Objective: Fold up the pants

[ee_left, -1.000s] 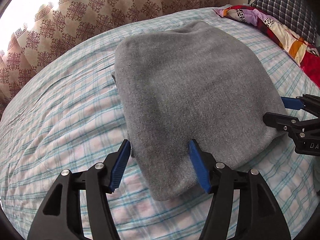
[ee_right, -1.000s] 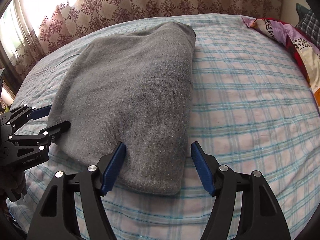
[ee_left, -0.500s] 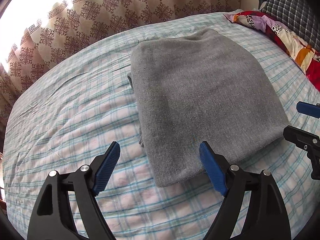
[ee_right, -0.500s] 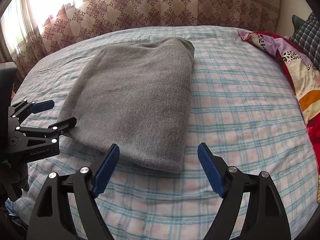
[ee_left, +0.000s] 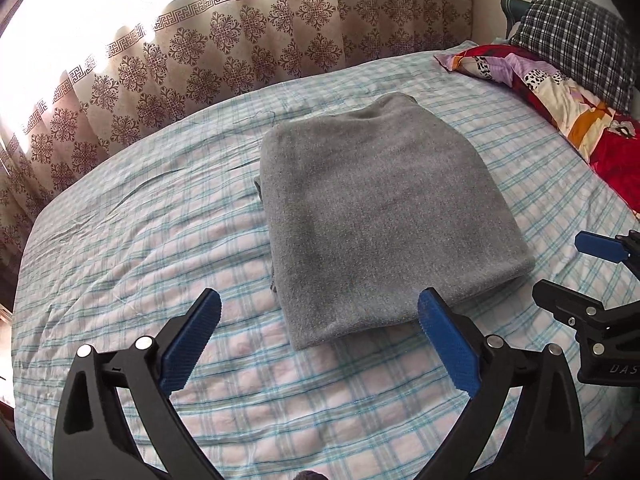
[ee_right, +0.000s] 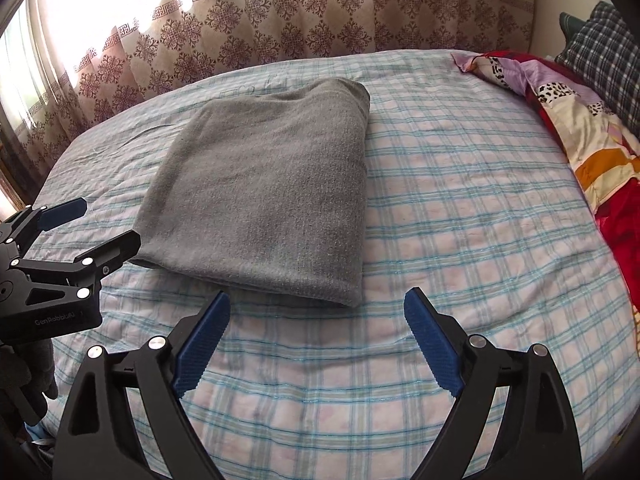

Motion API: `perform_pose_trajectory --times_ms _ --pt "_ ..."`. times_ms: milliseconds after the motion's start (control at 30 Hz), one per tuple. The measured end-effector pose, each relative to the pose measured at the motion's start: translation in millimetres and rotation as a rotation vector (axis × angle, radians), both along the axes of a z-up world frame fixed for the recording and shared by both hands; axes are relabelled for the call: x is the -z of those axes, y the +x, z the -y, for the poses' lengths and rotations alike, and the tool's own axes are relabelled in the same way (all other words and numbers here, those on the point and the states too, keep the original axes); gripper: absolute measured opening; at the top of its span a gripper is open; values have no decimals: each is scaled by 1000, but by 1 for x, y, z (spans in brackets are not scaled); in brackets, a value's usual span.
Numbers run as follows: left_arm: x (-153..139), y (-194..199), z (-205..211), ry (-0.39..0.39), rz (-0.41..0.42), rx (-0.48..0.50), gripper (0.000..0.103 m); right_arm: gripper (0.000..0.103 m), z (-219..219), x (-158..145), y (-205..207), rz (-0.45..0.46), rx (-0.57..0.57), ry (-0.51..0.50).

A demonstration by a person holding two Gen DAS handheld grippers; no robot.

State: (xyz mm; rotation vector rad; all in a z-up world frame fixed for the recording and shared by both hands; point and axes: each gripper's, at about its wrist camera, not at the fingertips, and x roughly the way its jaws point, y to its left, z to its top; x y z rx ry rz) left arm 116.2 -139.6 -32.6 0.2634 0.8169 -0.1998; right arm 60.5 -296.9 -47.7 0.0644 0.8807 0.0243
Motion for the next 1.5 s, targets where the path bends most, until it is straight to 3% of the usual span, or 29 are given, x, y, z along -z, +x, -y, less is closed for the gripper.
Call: perform_pose_trajectory --times_ms 100,233,500,1000,1500 --pt "-5 -5 1 1 10 -16 100 88 -5 -2 -3 29 -7 -49" --pt "-4 -9 7 67 19 -25 100 88 -9 -3 -5 59 -13 -94" --pt "-5 -13 10 39 16 -26 100 88 -14 -5 -6 89 -23 -138" --pt "-4 -15 20 144 61 -70 100 88 -13 -10 -10 124 3 -154" --pt "-1 -12 20 129 42 -60 100 88 -13 -10 -10 128 9 -144"
